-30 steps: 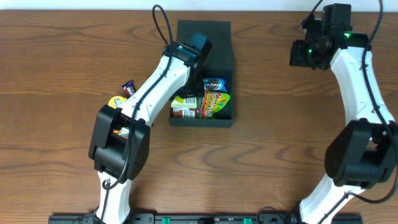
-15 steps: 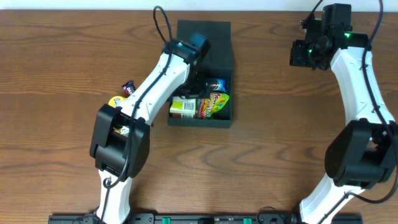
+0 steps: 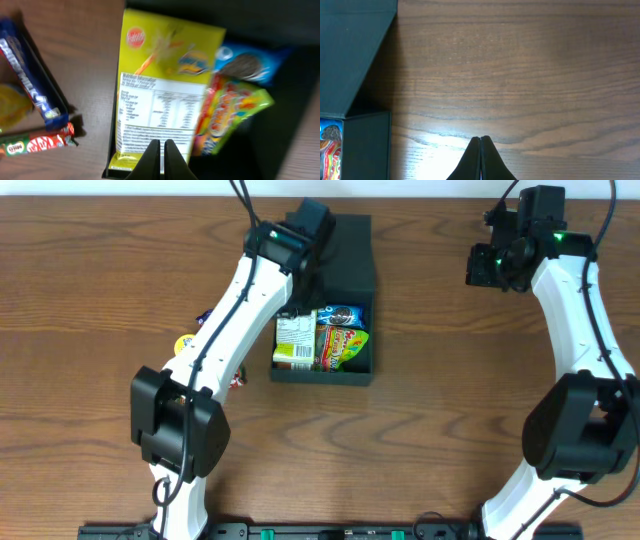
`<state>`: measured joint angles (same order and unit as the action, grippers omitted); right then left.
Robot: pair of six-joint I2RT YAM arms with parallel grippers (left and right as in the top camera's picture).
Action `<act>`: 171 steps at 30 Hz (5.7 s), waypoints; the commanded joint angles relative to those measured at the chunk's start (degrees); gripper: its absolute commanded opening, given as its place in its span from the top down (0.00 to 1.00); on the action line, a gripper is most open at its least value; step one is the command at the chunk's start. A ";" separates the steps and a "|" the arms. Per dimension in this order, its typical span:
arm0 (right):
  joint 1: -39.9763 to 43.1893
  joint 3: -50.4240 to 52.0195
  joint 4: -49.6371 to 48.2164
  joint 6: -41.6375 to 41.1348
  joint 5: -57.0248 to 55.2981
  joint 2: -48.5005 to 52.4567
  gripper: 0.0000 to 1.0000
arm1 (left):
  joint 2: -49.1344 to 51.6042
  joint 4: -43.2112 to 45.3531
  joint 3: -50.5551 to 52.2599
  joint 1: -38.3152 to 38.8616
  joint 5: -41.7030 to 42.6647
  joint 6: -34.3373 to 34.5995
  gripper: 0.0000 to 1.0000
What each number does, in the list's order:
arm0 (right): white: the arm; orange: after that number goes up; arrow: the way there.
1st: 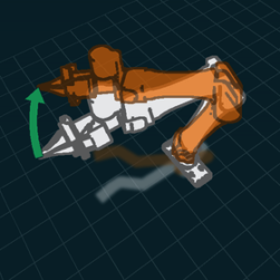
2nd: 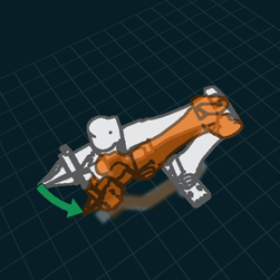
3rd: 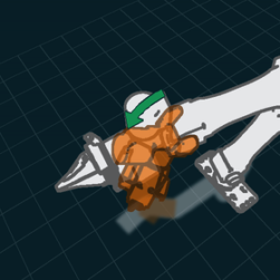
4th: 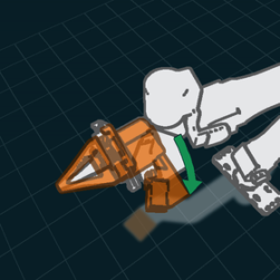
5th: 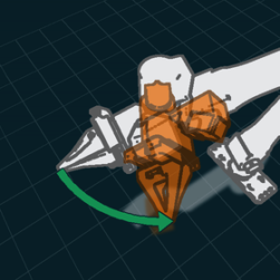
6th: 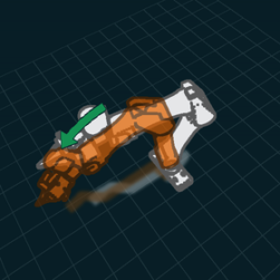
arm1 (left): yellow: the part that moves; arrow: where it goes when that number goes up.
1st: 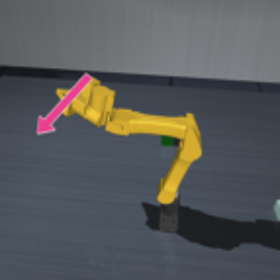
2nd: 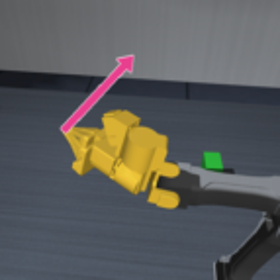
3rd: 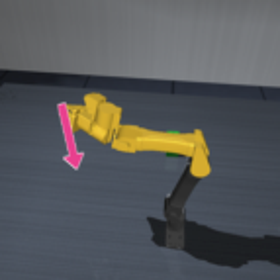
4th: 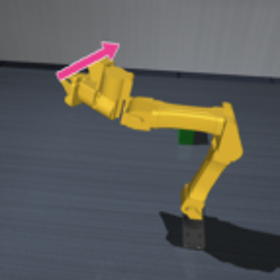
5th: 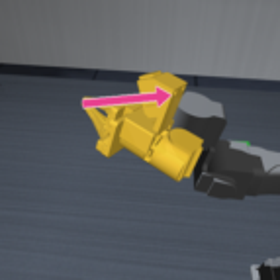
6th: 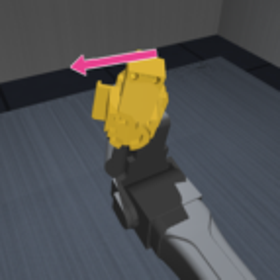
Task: Pack container
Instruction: 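Carry the yellow-green Pocky box into the green box's left side, then release the Pocky box and lift the left gripper back left, then lower the left gripper onto the yellow Mentos tube and grasp it, then carry the Mentos tube over the green box and lower it inside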
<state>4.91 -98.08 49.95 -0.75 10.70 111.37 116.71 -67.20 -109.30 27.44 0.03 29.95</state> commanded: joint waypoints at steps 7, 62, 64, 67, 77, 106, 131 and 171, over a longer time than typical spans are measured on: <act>0.26 -0.28 0.11 0.37 0.28 0.17 0.98 | -0.13 3.78 9.18 -0.44 0.42 1.60 0.94; 0.26 -0.26 0.83 0.39 0.26 0.20 0.99 | 6.62 0.11 -5.57 -4.57 -2.95 4.79 0.94; 0.26 -0.26 0.81 0.39 0.26 0.20 0.98 | 5.99 -0.48 -5.57 -6.19 -1.97 5.07 0.94; 0.26 -0.26 0.85 0.39 0.26 0.20 0.98 | 3.34 -2.54 -5.57 -10.16 -1.64 6.86 0.94; 0.26 -0.26 0.59 0.37 0.26 0.28 0.98 | -4.37 -10.58 -3.80 -27.96 -3.89 7.48 0.94; -0.59 0.37 -2.05 0.42 0.26 0.28 0.99 | -4.39 -9.18 8.13 -25.99 -4.98 3.91 0.15; -0.61 0.37 -1.40 0.39 0.28 0.28 0.98 | -4.37 4.48 25.68 -25.31 -3.10 3.10 0.00; 2.27 0.37 -1.51 1.09 -0.20 0.28 0.98 | -4.37 -6.12 -4.35 -13.92 -3.21 -2.99 0.72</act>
<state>5.85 -98.06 48.40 -0.71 10.68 111.37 112.20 -72.88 -109.25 10.22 -2.96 29.34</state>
